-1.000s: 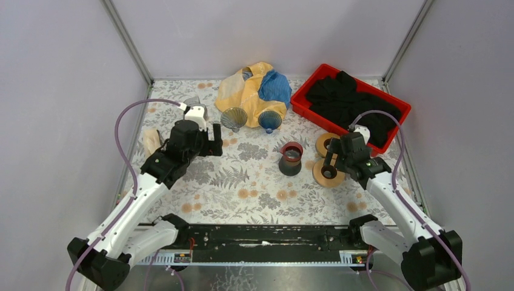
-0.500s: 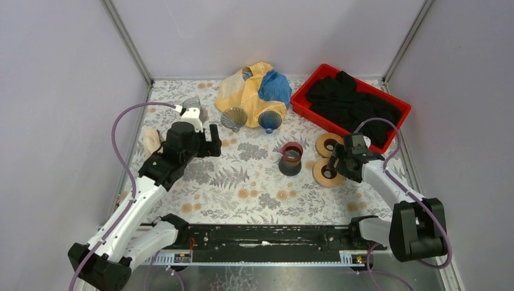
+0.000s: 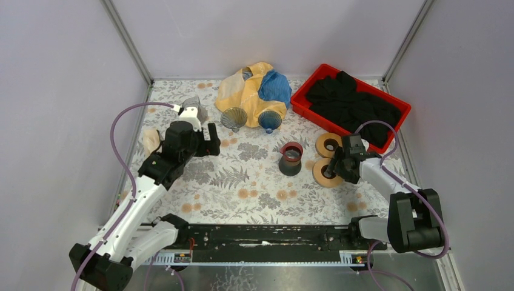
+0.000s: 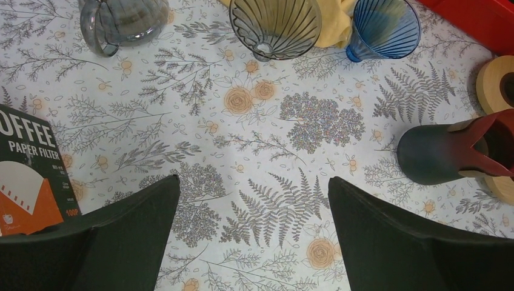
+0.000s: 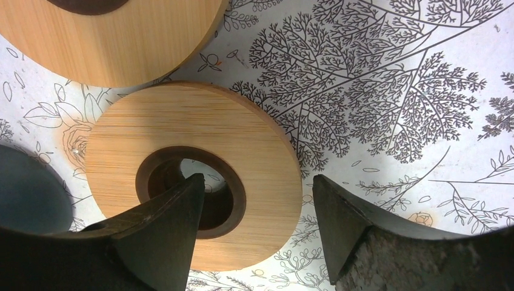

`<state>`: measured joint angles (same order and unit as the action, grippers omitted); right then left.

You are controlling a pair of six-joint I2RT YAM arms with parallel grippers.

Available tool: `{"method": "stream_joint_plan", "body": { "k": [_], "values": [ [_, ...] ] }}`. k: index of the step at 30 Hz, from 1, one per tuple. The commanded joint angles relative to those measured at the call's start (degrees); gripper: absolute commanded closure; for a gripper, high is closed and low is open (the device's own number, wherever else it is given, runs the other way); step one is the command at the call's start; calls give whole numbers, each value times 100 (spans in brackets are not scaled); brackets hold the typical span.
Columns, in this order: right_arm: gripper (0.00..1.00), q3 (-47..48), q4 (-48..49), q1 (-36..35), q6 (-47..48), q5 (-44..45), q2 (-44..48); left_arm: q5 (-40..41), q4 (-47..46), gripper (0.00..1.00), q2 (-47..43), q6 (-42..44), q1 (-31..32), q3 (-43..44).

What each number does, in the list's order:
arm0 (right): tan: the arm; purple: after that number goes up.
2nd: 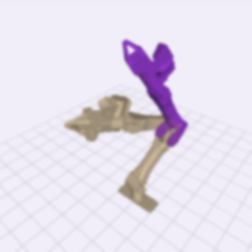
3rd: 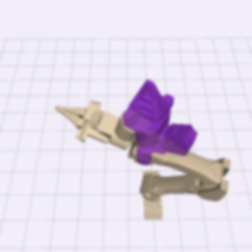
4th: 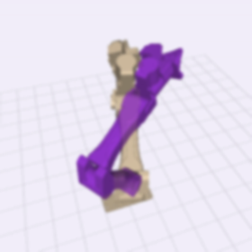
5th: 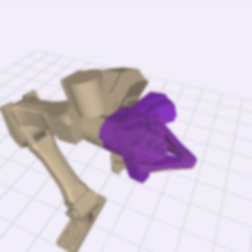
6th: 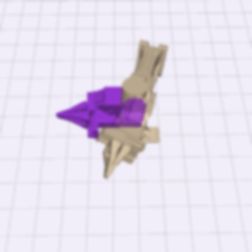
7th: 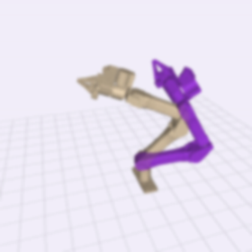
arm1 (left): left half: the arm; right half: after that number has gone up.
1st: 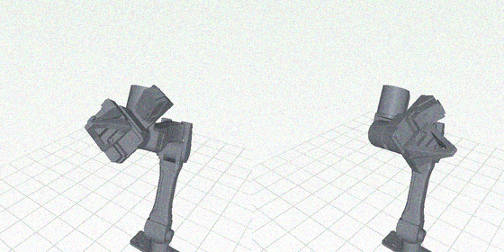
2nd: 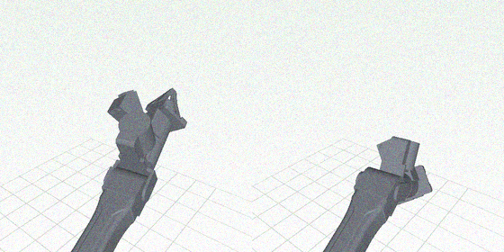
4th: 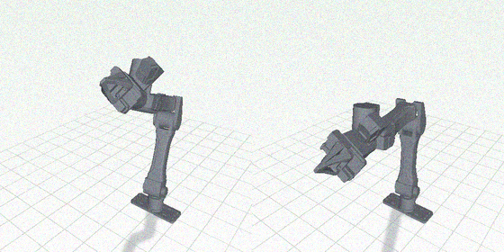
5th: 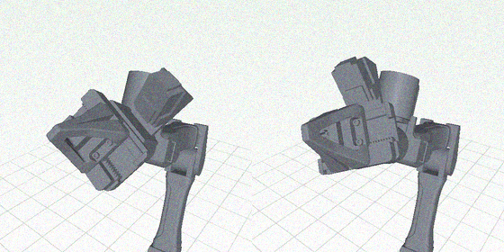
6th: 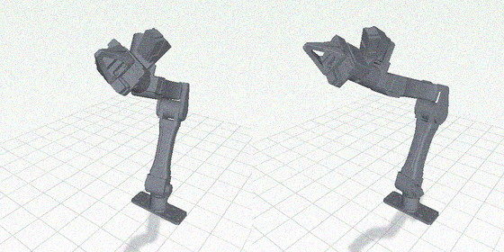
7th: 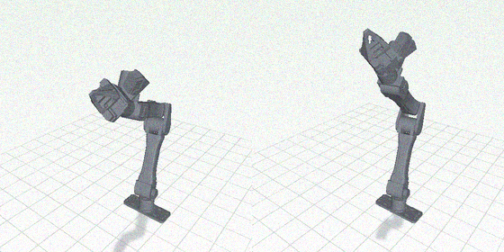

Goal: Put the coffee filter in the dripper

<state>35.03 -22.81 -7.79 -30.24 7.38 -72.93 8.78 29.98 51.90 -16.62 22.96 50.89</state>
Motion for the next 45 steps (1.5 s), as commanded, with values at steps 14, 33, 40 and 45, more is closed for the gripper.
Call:
{"method": "stream_joint_plan", "body": {
  "k": [14, 33, 40, 45],
  "values": [
    [59, 267, -311, 35, -28, -87, 275, -207, -405, 0, 31, -78, -204, -44],
    [71, 2018, -1581, 26, 346, -630, 816, -335, -414, 0, 22, -95, -347, -44],
    [71, 2630, -1779, -116, 494, -964, 654, -367, -420, 0, -27, -96, -406, -61],
    [71, 3189, -2004, -474, 629, -1135, 389, -410, -415, 0, -37, -104, -432, -53]
  ]
}}
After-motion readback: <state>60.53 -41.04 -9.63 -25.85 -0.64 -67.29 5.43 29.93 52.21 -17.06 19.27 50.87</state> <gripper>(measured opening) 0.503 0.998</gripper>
